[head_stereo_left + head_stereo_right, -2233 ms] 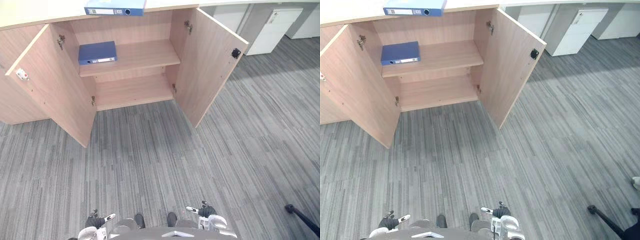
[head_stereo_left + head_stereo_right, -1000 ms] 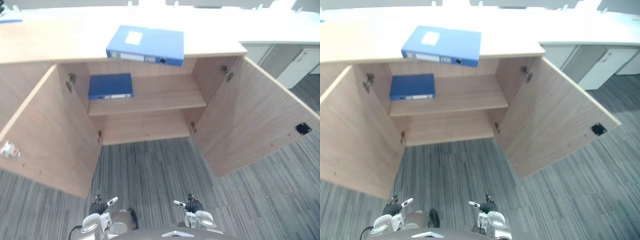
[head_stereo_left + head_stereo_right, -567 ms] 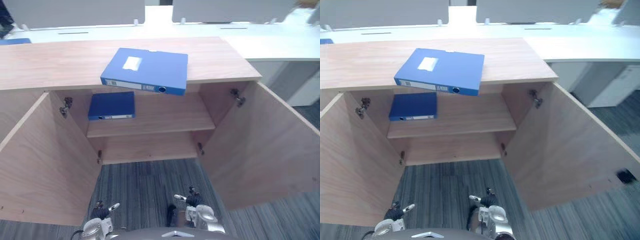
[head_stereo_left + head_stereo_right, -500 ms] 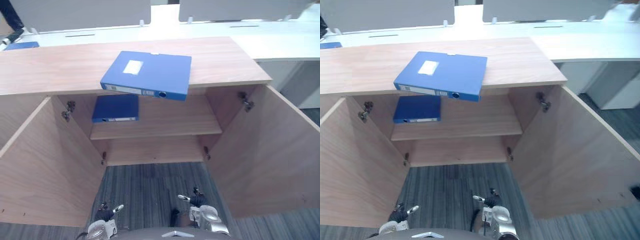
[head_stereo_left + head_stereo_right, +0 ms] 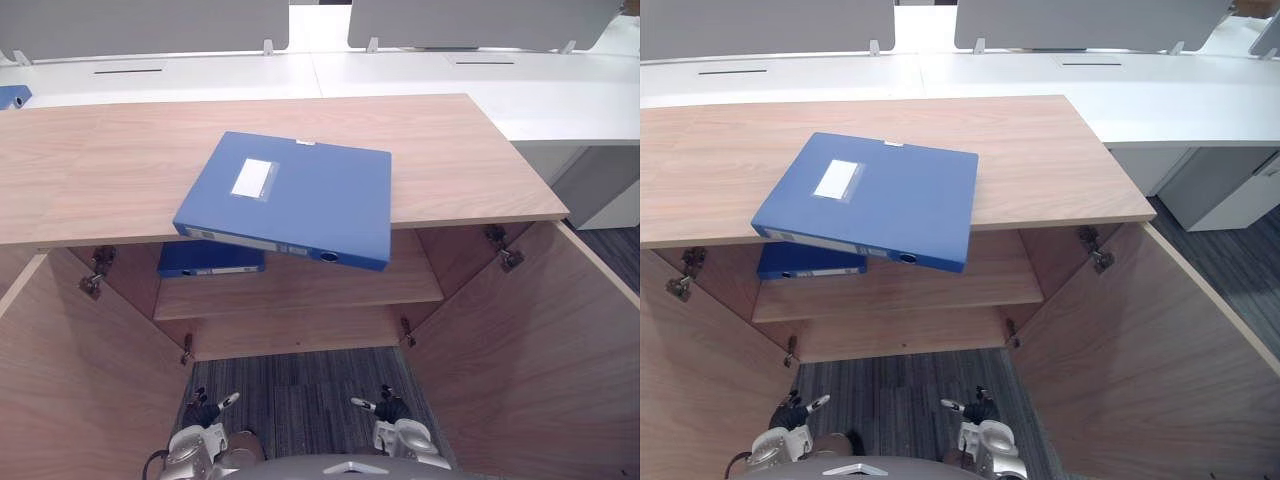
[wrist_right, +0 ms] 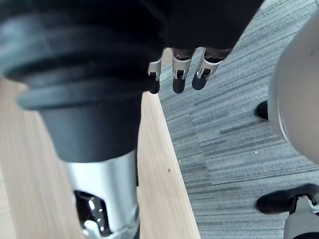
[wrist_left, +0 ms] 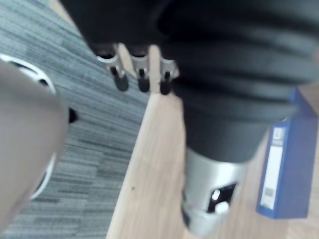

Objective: Walk over to the cabinet, pick up the folder, carry it to the office cabinet, place the folder inside the office cabinet, then close the office cabinet door

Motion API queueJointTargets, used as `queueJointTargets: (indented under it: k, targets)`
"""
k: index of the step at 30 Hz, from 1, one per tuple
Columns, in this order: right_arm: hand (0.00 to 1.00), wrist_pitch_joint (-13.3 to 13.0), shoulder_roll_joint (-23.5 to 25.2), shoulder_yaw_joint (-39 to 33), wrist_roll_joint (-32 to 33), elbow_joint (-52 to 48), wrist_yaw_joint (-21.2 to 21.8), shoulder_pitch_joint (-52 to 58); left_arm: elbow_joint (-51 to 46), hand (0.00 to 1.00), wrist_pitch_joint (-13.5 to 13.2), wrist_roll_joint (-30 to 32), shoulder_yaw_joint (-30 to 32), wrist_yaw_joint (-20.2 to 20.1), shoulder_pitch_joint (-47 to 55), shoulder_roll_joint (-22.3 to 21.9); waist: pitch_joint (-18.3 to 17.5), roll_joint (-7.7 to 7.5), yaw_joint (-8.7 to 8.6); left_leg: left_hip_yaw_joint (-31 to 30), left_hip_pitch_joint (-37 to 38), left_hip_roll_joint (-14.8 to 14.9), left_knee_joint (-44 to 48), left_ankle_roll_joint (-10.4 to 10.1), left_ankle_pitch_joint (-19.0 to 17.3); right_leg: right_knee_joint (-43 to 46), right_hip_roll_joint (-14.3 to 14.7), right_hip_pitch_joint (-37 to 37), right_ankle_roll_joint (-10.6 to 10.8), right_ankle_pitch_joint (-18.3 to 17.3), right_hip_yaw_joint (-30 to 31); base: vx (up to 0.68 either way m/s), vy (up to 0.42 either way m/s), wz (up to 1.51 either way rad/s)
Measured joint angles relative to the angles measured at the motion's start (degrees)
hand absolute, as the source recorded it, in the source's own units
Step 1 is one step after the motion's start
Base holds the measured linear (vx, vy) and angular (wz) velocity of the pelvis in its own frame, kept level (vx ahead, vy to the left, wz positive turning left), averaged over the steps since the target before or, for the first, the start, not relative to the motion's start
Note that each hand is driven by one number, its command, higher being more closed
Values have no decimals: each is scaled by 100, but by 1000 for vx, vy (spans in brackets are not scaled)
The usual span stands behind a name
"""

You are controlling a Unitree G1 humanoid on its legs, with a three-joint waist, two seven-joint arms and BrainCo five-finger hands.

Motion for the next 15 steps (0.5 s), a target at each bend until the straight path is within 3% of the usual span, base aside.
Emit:
queueJointTargets:
  k: [6,12,15]
  targets:
    - [0,-37,3,-130,-7,2,0,28,124,0,27,56,-38,-3,41,-5,-25,34,-19,132,389,-197,-573,92,216,-383,-85,213,137,213,108,-15,60,-12]
    - [0,-49,-44,-120,-6,111,-2,23,130,0,25,55,-275,24,84,62,-113,55,-19,95,898,-455,-1904,161,1020,-670,-89,266,184,268,72,-120,-12,2]
    - [0,-47,-206,29,-4,95,-13,65,-639,0,38,120,-552,162,359,56,-164,55,-7,-20,916,-473,-1987,216,1093,-688,-87,300,222,258,32,-158,9,14]
